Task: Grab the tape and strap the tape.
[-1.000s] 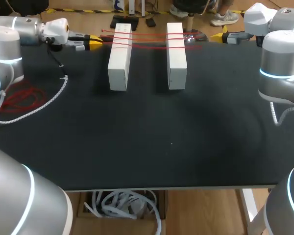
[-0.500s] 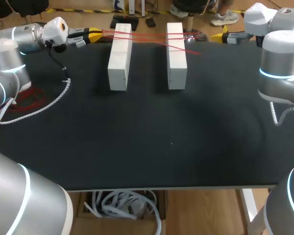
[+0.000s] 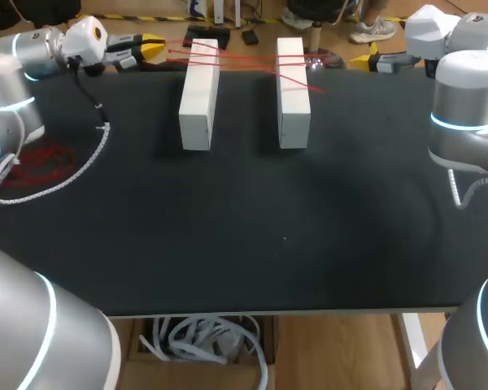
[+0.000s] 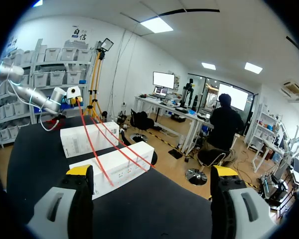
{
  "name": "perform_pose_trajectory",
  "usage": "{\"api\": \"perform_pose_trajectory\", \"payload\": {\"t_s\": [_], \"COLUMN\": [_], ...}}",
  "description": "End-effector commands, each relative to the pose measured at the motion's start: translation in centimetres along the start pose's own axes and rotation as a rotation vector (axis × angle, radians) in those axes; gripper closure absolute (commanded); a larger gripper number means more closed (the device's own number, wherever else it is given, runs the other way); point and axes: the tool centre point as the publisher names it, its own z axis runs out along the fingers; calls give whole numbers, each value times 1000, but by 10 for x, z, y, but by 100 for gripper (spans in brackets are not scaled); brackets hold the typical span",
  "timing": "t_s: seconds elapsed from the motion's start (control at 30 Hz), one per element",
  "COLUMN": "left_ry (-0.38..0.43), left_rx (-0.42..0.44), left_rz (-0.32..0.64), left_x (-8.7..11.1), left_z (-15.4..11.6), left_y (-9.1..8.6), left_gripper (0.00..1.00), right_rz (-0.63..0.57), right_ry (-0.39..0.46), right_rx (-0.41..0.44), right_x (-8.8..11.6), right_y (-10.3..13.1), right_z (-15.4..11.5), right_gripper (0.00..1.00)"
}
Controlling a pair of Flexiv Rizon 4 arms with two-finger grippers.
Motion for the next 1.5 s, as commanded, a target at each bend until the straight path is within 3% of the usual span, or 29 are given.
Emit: {"api": "perform_pose_trajectory", "payload": {"t_s": [0.03, 0.53, 0.67, 0.87, 1.07, 1.5], "left_ry": [-44, -44, -28, -15, -58, -156], "left_rx": [-55, -55, -63, -37, -26, -25], "left_rz": [1, 1, 7, 5, -7, 8], "left_x": [10, 10, 13, 25, 42, 77], "left_z": [6, 6, 12, 27, 33, 45], "left_y": [-11, -11, -21, -32, -39, -70], "left_gripper": [100, 100, 100, 100, 100, 100], "right_rz": [0, 0, 0, 0, 0, 0], "right_ry": [0, 0, 0, 0, 0, 0], "right_rx": [0, 0, 0, 0, 0, 0], "right_x": [0, 0, 0, 0, 0, 0], "right_y": [0, 0, 0, 0, 0, 0], "right_z": [0, 0, 0, 0, 0, 0], "right_gripper": [0, 0, 0, 0, 0, 0]}}
